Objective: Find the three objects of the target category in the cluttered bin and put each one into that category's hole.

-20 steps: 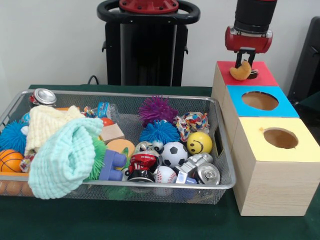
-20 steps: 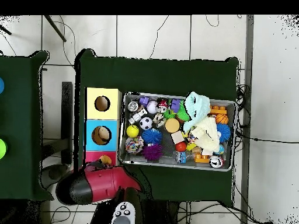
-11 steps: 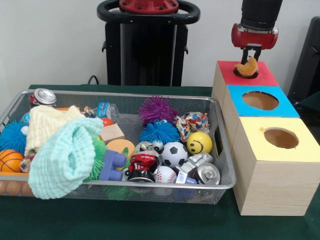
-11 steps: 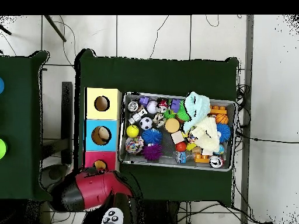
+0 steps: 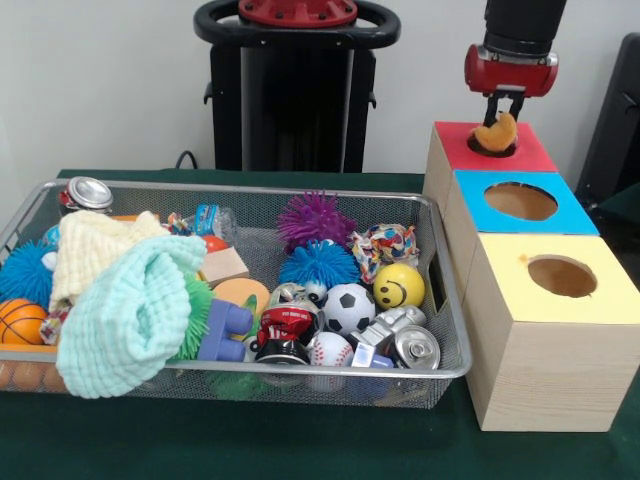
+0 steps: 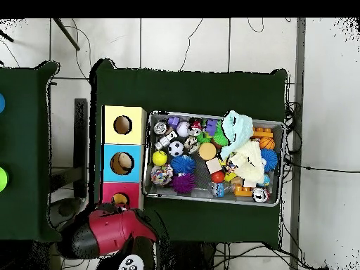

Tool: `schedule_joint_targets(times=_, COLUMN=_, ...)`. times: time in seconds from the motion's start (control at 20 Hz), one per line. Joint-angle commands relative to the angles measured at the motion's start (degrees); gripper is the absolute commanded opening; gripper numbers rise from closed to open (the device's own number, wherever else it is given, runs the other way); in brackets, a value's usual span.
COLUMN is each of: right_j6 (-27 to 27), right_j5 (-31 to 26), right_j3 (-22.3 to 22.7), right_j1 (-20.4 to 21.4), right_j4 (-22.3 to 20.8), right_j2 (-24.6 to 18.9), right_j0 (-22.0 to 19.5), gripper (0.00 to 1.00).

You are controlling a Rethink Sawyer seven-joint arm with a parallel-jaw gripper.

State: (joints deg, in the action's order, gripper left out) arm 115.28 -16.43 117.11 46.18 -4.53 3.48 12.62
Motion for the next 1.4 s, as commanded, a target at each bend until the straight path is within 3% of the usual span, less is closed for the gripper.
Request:
schedule_joint_targets(times=0.05, right_j6=10.9, right_j5=0.5, right_j3=4.5, right_j1=-2.4, right_j4=3.0, right_j2=-2.0, right_j0=-0.2, gripper=0.00)
schedule_joint_targets(times=0.3, right_j6=10.0, right_j5=-0.7, right_j3=3.6, right_j1=-2.2, right_j4=3.0, right_j2=-2.1, right_j0=-0.8, gripper=0.00)
schedule_joint_targets(times=0.65, right_j6=7.3, right_j5=-4.3, right_j3=-1.2, right_j1=-4.0, right_j4=3.3, right_j2=-2.4, right_j0=-2.9, gripper=0.00)
schedule_joint_targets(times=1.4, right_j6=5.6, right_j5=-4.3, right_j3=-3.2, right_j1=-5.9, right_j4=2.8, right_j2=-3.2, right_j0=-5.1, gripper=0.00)
